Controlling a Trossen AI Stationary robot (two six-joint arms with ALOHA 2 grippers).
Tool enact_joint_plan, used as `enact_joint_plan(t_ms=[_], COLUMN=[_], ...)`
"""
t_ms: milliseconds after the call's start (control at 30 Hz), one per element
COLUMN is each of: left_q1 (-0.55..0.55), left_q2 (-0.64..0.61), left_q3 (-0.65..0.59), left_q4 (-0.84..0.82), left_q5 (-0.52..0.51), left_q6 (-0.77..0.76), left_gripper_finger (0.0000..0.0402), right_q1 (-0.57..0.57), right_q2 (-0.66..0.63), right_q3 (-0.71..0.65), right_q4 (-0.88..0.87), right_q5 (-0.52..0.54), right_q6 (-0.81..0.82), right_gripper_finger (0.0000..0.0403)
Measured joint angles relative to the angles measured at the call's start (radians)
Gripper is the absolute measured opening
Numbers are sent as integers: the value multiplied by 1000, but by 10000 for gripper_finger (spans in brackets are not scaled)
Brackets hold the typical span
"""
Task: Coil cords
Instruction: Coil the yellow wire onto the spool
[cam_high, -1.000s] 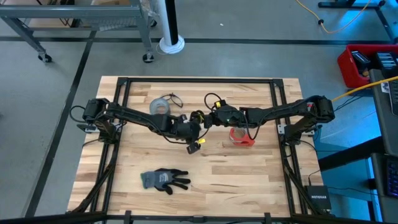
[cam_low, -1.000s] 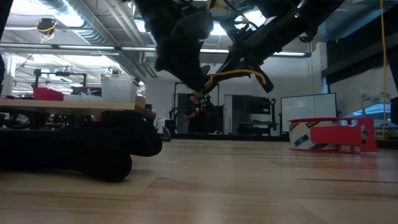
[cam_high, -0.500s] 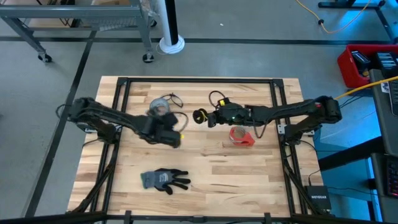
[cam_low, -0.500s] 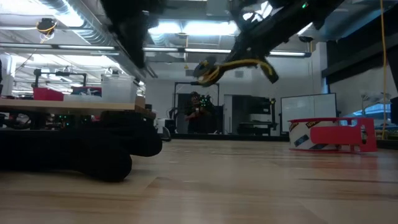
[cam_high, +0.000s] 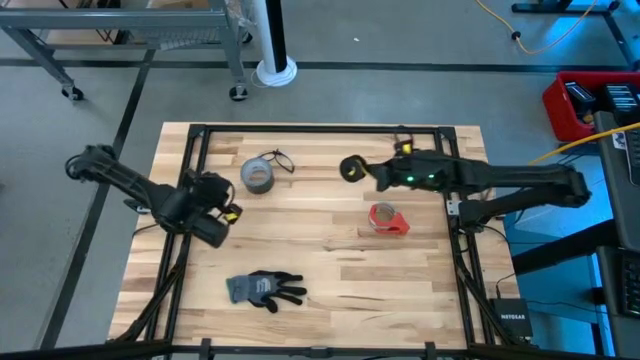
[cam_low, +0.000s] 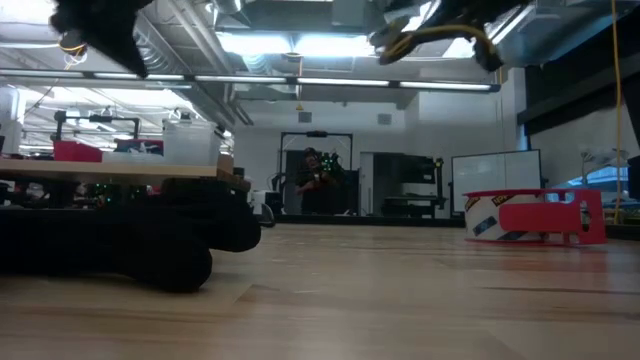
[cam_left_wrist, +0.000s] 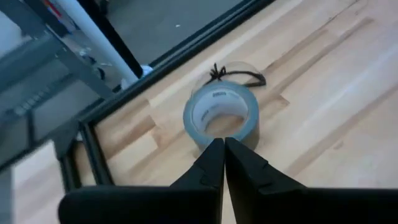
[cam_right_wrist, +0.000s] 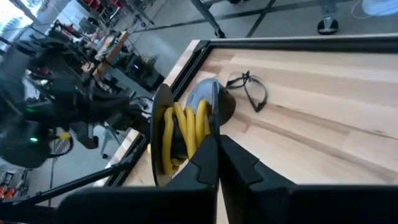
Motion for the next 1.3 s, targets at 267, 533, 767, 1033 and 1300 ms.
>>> enact_joint_plan(t_ms=[267,533,767,1033,1300], left_q1=[-116,-175,-195,-235,-227], left_q2=[-91,-109,-108,-108,-93], left_q3=[-207,-311,-343,-343,-343], left_q4=[184,249,348,503,527], left_q5=[-79,-189,-240,-382,-572], left_q6=[-67,-195,-259,-16,-120], left_gripper_finger=[5,5,5,5,5], right_q1=[0,1,1,1,0], right_q2=[-137,-248,-393,-478,-473], right_q3=[-1,-115,-397,-771,-871], right_q4=[-188,-226,71,694,888], right_q5=[-1,37,58,16,9], right_q6=[80,170,248,266,267], right_gripper_finger=[5,5,5,5,5])
